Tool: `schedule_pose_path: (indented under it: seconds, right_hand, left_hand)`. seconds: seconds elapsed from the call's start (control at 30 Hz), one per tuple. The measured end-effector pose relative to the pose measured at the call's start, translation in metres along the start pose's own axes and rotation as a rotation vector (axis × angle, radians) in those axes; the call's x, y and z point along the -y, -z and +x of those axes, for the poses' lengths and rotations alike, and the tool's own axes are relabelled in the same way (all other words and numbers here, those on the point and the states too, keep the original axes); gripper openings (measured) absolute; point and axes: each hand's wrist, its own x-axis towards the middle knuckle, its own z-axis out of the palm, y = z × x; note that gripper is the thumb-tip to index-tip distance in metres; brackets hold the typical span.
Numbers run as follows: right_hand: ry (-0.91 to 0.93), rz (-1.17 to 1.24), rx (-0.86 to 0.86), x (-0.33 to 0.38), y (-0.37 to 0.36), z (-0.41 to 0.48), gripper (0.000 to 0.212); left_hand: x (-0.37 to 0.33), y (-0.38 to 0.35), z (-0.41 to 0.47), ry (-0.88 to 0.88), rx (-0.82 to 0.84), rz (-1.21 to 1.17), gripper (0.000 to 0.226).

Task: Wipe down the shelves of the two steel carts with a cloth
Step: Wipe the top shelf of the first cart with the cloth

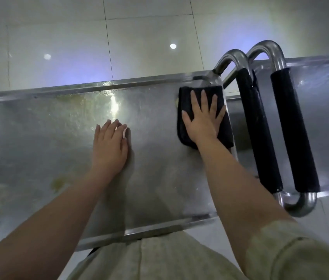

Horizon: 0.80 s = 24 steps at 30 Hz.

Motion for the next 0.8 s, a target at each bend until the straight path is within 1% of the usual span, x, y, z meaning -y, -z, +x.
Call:
schedule_pose_path:
  seconds: [0.23,0.3,0.47,0.6,0.7,0.8]
  right_hand:
    - [-0.058,0.014,0.052,-0.054,-0.04,-0.2,0.07]
    - [-0.117,-0.011,0.079,-0.058,-0.048,-0.231,0.07]
    - [-0.25,-0.028,0.104,-0.043,-0.051,-0.227,0.067]
    - [-0.335,-0.016,0.11,-0.019,-0.052,-0.222,0.066]
    - [-0.34,-0.015,0.105,-0.004,-0.054,-0.221,0.067]
    - [-0.333,0.01,0.081,0.001,-0.054,-0.224,0.067]
  left_hand:
    - [0.026,0.016,-0.017,-0.016,-0.018,0.033,0.047]
    - [0.035,0.021,-0.023,0.005,-0.026,0.009,0.048]
    - [0.057,0.031,-0.054,-0.036,0.003,0.008,0.05]
    - [0.082,0.035,-0.097,-0.085,0.163,0.117,0.058]
    - [0.107,0.035,-0.133,-0.036,0.219,0.167,0.061]
    - [0.129,0.034,-0.161,0.057,0.211,0.163,0.061]
